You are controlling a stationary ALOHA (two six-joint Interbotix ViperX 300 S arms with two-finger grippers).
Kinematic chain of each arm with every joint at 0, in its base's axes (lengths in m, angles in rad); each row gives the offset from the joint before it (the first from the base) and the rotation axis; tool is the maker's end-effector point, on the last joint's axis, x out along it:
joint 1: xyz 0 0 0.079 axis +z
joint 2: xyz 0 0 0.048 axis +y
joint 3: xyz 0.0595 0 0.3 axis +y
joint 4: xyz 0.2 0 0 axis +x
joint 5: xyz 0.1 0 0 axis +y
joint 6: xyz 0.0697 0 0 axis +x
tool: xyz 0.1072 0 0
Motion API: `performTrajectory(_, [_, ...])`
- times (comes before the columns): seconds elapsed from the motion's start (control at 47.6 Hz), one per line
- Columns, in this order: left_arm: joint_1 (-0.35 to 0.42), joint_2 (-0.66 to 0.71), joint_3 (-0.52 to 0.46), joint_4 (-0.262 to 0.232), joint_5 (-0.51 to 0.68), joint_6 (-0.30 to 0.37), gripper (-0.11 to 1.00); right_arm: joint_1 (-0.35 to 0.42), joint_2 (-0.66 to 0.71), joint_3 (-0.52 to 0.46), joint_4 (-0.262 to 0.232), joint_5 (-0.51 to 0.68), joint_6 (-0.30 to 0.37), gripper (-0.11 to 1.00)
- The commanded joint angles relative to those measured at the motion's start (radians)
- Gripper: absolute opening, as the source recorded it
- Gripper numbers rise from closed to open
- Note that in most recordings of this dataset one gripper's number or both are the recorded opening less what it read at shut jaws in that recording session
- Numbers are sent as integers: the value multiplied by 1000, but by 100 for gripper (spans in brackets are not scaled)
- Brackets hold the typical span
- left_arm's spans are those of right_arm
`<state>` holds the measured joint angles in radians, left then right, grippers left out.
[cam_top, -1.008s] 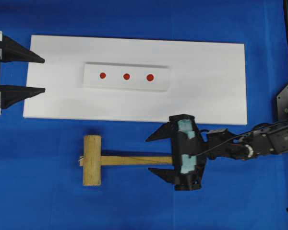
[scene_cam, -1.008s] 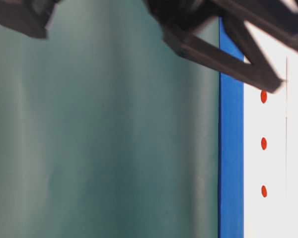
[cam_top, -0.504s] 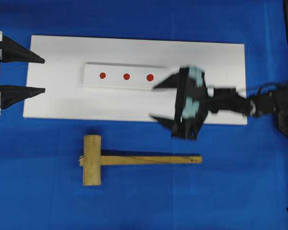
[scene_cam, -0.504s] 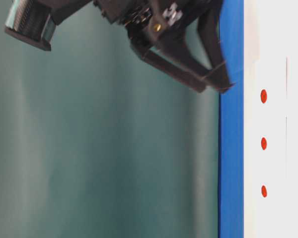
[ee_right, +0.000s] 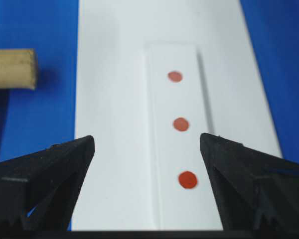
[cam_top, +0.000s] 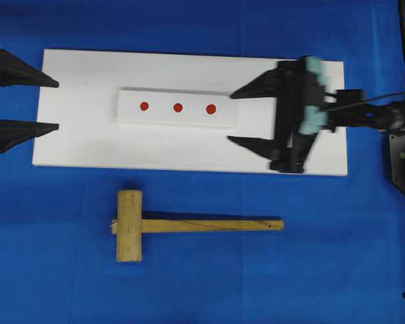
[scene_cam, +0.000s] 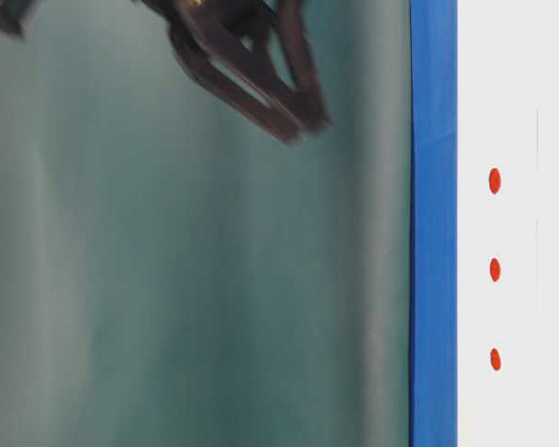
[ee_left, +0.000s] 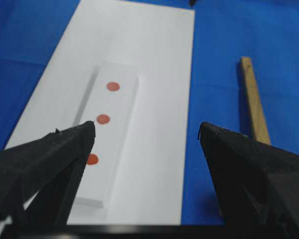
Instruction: Hit the mark with a hammer.
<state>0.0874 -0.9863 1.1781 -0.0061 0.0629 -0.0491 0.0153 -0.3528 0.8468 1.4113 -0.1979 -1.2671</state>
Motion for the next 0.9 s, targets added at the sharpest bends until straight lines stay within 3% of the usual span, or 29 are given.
performTrajectory(0.0, [-6,-18,-5,0,9,14,82,2,-84,26,-3,2,-2,83])
performTrajectory(0.504, [-9,-160,46,2,95,103,82,2,-598,342,2,28,-2,82])
performTrajectory(0.882, [-31,-267,129,0,123,124,81,2,-698,502,26,43,2,78])
